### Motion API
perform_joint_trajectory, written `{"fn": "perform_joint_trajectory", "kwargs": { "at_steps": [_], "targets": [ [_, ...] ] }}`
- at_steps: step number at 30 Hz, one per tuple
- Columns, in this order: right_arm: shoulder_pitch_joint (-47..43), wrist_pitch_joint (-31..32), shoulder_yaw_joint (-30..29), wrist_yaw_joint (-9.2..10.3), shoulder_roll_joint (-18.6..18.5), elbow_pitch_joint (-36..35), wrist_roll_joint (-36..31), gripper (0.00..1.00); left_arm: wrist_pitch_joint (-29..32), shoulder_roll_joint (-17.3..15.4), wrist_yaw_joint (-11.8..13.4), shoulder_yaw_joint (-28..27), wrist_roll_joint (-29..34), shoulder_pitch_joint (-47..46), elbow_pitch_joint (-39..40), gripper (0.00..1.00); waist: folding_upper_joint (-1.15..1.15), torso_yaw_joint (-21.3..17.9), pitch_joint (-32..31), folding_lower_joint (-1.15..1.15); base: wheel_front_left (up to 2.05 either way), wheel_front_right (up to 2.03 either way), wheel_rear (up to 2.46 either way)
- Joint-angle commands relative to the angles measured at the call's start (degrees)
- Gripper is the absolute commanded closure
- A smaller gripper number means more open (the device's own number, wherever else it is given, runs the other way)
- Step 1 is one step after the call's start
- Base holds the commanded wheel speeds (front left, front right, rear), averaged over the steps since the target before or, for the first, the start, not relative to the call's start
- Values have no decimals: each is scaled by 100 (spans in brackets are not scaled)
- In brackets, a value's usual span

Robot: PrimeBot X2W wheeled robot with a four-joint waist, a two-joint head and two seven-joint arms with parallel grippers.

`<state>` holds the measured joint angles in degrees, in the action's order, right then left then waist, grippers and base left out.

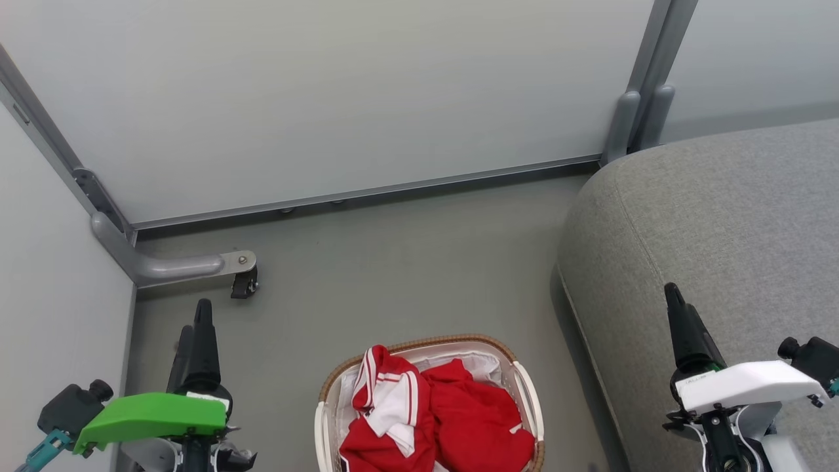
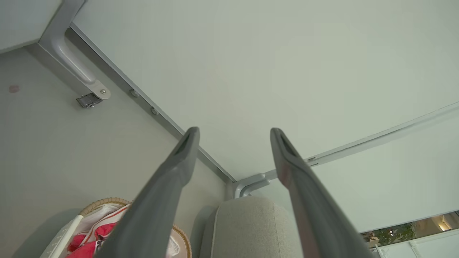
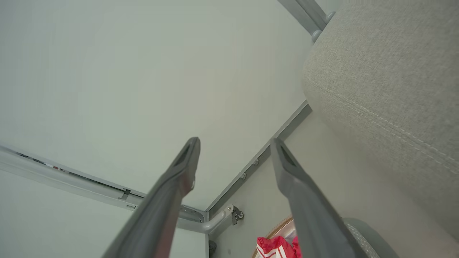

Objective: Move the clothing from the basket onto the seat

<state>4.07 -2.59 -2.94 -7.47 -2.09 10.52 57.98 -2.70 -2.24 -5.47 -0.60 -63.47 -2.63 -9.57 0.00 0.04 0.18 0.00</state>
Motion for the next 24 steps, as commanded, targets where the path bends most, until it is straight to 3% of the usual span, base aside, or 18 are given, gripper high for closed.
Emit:
{"fn": "perform_joint_trajectory", "kwargs": {
  "at_steps": [1, 12, 24],
  "targets": [
    [9, -74, 23, -2, -43, -123, -258, 0, -60, -37, 45, 34, 267, 21, 111, 0, 0, 0, 2, 0, 0, 0, 0],
    [-36, -281, 181, -2, -51, -161, -1542, 0, -271, -46, 111, 205, 1540, 149, 84, 0, 0, 15, 23, 0, 0, 0, 0],
    [-77, -481, 283, -3, -61, -43, -2480, 0, -471, -55, 187, 297, 2473, 277, -41, 0, 0, 31, 42, 0, 0, 0, 0]
  ]
}}
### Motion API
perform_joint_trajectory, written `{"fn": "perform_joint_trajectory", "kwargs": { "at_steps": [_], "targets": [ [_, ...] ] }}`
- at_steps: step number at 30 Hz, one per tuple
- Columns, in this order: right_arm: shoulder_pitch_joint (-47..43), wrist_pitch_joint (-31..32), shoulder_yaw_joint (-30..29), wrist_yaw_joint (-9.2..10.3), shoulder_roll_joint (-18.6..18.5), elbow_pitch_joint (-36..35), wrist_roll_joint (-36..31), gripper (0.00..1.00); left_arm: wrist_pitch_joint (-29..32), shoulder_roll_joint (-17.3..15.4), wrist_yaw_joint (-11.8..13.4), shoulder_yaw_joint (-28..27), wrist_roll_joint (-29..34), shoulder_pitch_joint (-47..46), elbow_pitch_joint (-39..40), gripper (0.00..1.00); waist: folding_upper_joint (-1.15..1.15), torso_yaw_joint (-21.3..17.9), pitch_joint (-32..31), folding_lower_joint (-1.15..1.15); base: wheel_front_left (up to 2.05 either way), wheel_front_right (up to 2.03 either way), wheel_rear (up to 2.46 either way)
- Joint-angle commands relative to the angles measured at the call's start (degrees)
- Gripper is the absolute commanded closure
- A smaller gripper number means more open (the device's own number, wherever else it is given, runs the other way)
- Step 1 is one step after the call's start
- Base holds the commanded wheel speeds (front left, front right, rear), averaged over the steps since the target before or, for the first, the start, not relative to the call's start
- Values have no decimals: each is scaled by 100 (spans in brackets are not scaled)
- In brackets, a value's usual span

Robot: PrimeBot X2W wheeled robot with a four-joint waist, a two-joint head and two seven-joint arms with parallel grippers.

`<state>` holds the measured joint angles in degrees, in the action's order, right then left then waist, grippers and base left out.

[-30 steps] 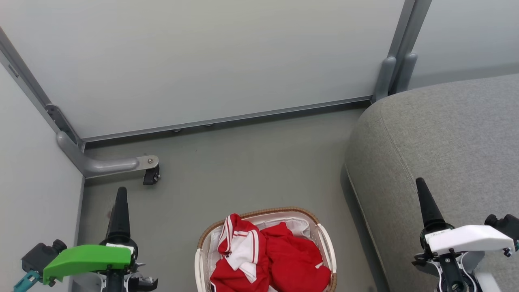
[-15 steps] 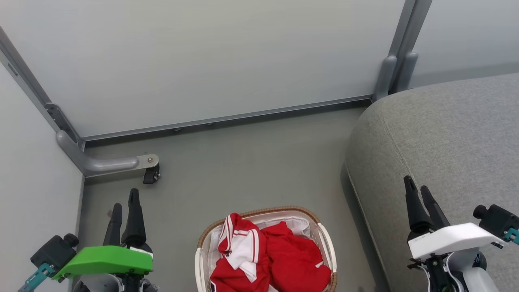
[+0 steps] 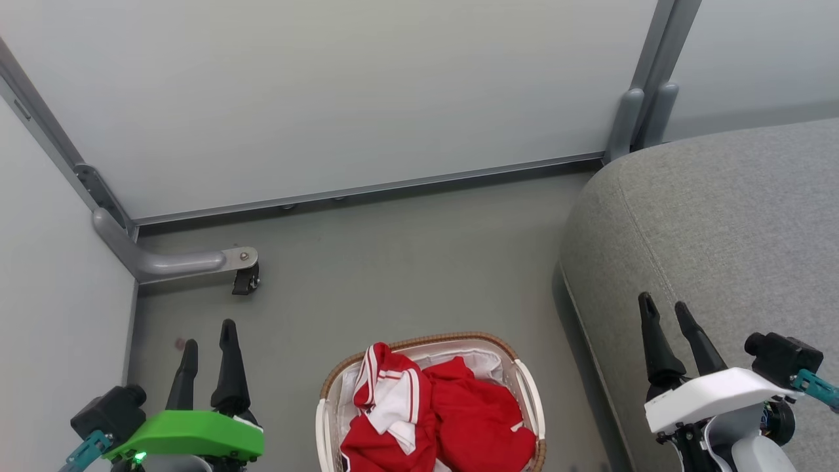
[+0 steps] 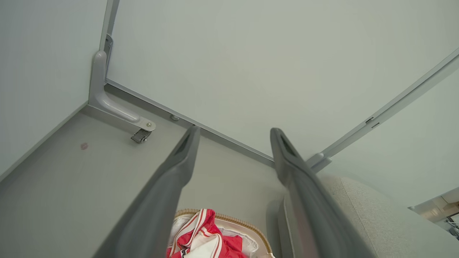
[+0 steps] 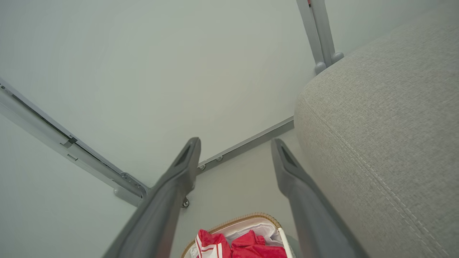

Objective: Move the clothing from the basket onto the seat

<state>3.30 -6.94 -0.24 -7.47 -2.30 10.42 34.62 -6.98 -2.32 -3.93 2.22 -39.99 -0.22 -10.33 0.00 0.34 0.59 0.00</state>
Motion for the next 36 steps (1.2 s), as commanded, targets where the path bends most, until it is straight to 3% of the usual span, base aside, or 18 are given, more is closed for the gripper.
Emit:
{"fn": "perform_joint_trajectory", "kwargs": {
  "at_steps": [1, 36],
  "targets": [
    [0, -61, 35, -3, -40, -19, -234, 0, -56, -46, 35, 17, 165, 46, 17, 0, 0, 2, 2, 0, 0, 0, 0],
    [-75, -548, 350, -3, -60, 217, -2302, 0, -535, -66, 41, 168, 1682, 202, -514, 0, 0, 46, 26, 0, 0, 0, 0]
  ]
}}
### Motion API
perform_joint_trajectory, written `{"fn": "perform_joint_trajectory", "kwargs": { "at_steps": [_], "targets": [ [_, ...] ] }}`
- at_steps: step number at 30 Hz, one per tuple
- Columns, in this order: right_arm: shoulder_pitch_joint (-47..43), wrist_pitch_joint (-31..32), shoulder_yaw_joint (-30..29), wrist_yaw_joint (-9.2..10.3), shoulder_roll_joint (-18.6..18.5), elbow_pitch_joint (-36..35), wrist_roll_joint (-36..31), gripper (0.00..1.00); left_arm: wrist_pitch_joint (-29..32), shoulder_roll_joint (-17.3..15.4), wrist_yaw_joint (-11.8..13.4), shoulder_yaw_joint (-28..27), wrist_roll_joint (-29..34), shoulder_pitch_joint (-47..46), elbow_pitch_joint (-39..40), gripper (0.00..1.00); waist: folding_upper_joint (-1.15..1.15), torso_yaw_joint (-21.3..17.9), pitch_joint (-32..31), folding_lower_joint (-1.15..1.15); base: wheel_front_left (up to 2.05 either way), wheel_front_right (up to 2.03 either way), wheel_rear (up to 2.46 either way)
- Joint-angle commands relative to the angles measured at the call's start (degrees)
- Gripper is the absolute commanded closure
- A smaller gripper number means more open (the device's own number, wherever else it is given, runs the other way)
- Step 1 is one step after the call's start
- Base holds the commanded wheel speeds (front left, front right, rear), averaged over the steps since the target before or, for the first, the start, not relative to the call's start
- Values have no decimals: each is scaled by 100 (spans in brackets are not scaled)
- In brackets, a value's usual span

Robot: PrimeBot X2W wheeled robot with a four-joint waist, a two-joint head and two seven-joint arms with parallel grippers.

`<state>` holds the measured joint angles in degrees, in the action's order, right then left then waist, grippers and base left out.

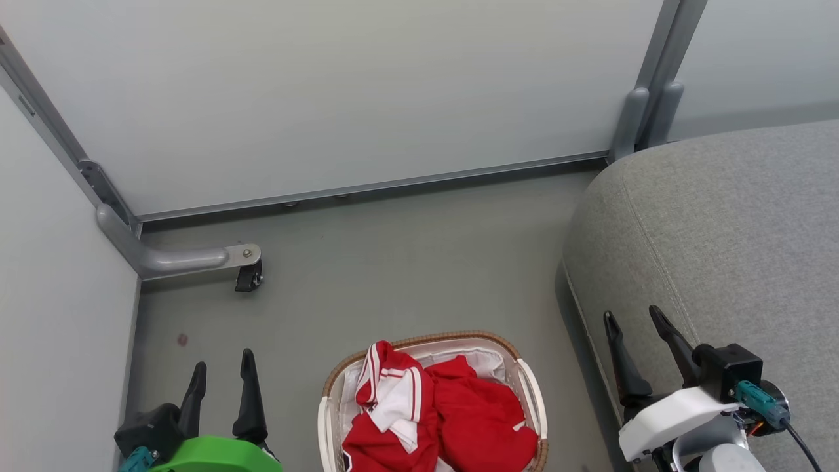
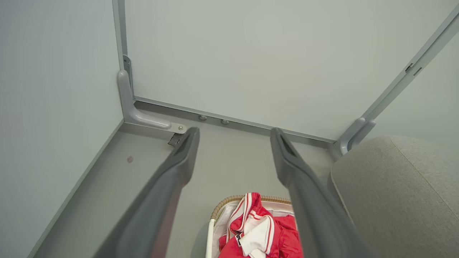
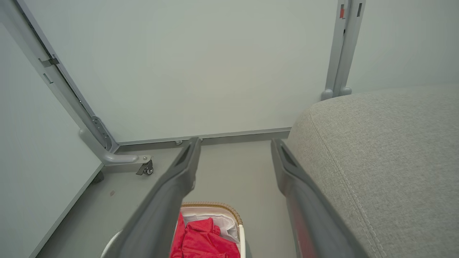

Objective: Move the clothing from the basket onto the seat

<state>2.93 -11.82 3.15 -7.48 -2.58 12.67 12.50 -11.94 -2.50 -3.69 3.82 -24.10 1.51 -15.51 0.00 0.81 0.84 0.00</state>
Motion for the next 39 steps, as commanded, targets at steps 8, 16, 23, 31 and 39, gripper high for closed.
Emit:
{"fn": "perform_joint_trajectory", "kwargs": {
  "at_steps": [8, 16, 23, 31, 39],
  "targets": [
    [-58, -151, 58, -2, -37, -4, -480, 0, -135, -52, 27, 72, 398, 75, -55, 0, 0, 1, 19, 0, 0, 0, 0],
    [-69, -232, 101, -2, -41, 26, -833, 0, -221, -54, 36, 122, 700, 102, -131, 0, 0, 6, 36, 0, 0, 0, 0],
    [-75, -302, 137, -2, -44, 11, -1107, 0, -291, -56, 37, 146, 945, 131, -193, 0, 0, 9, 47, 0, 0, 0, 0],
    [-94, -347, 148, -1, -45, -1, -1302, 0, -331, -56, 44, 168, 1059, 144, -240, 0, 0, 19, 55, 0, 0, 0, 0],
    [-91, -347, 146, -2, -45, -36, -1300, 0, -330, -56, 75, 185, 1035, 152, -244, 0, 0, 13, 65, 0, 0, 0, 0]
  ]
}}
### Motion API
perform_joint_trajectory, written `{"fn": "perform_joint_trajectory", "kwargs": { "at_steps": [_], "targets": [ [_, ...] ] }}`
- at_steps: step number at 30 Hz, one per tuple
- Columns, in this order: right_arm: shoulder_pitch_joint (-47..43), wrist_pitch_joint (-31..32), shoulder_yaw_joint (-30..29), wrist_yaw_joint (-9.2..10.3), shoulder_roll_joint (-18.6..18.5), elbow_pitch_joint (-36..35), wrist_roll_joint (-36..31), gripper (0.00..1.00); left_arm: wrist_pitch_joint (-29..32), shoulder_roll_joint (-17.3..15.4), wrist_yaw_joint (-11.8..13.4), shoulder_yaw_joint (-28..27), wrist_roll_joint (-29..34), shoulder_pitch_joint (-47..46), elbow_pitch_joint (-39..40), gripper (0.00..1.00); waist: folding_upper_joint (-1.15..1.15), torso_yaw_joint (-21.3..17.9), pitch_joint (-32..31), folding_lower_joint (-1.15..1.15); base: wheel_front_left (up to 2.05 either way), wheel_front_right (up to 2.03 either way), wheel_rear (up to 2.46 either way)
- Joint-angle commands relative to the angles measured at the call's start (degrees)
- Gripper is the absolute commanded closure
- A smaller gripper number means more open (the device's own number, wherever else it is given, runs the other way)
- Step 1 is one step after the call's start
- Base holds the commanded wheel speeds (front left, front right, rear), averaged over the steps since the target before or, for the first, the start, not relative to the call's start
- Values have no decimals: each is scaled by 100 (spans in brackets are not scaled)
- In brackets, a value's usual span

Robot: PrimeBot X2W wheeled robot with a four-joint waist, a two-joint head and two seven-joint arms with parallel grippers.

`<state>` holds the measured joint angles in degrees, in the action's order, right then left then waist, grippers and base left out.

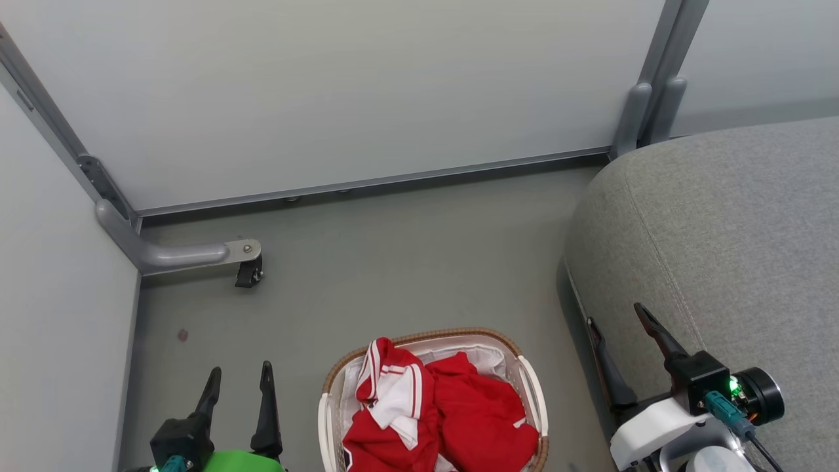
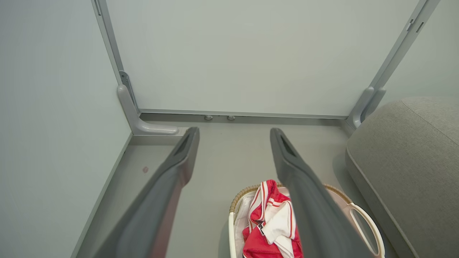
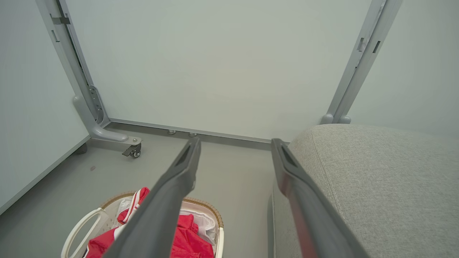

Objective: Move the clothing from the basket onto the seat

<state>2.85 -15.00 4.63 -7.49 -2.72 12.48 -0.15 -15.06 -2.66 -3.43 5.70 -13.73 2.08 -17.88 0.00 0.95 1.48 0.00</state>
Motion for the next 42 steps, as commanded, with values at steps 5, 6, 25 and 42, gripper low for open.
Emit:
{"fn": "perform_joint_trajectory", "kwargs": {
  "at_steps": [5, 6, 25, 42],
  "targets": [
    [-71, -28, -9, 0, -30, -32, -43, 0, -18, -40, 54, -1, 2, 82, -12, 0, 0, -8, 27, 0, 0, 0, 0],
    [-68, -28, -11, 0, -30, -38, -43, 0, -18, -40, 57, 2, 7, 77, -12, 0, 0, -8, 38, 0, 0, 0, 0],
    [1023, -27, 17, 0, -28, -426, -45, 0, -12, -39, -21, 334, 236, -1340, -674, 0, 0, -491, 2198, 0, 0, 0, 0],
    [1774, -27, 35, 1, -23, -775, 287, 0, -13, -43, -291, 935, 690, -3273, -3100, 0, 0, -1103, 3939, 0, 0, 0, 0]
  ]
}}
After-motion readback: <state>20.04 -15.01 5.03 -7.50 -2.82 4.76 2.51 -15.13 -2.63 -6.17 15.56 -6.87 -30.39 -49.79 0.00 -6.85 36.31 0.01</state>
